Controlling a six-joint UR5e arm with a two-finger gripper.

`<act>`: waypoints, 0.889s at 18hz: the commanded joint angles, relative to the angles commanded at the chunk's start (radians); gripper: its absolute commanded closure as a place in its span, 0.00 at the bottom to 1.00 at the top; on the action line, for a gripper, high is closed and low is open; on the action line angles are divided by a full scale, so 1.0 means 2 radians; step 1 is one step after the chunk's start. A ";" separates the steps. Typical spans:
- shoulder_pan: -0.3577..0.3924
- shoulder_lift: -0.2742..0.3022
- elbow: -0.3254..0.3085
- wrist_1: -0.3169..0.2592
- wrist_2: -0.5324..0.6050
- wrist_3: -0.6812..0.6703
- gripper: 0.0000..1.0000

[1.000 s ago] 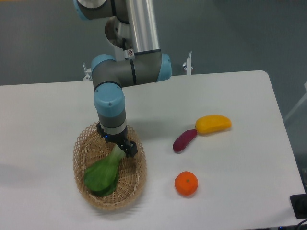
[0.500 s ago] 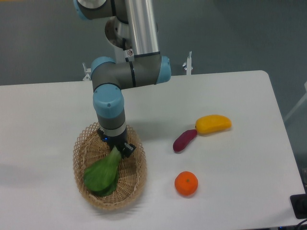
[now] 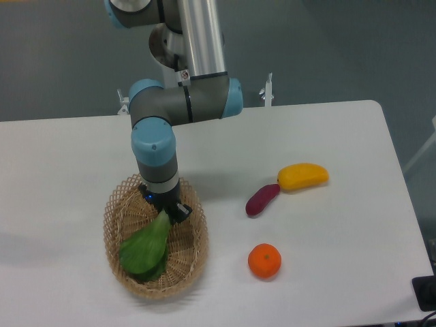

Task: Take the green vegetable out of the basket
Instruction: 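Close the gripper on the green bok choy stem, then lift the bok choy out of the basket and carry it upward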

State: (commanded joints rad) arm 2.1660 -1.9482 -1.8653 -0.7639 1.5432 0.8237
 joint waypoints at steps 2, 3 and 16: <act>0.003 0.009 0.004 0.001 -0.001 0.000 0.59; 0.005 0.014 0.006 0.001 0.000 0.000 0.59; 0.143 0.099 0.019 -0.011 -0.017 0.115 0.60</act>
State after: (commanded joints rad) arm 2.4525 -1.7504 -1.8270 -0.7854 1.5095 1.0535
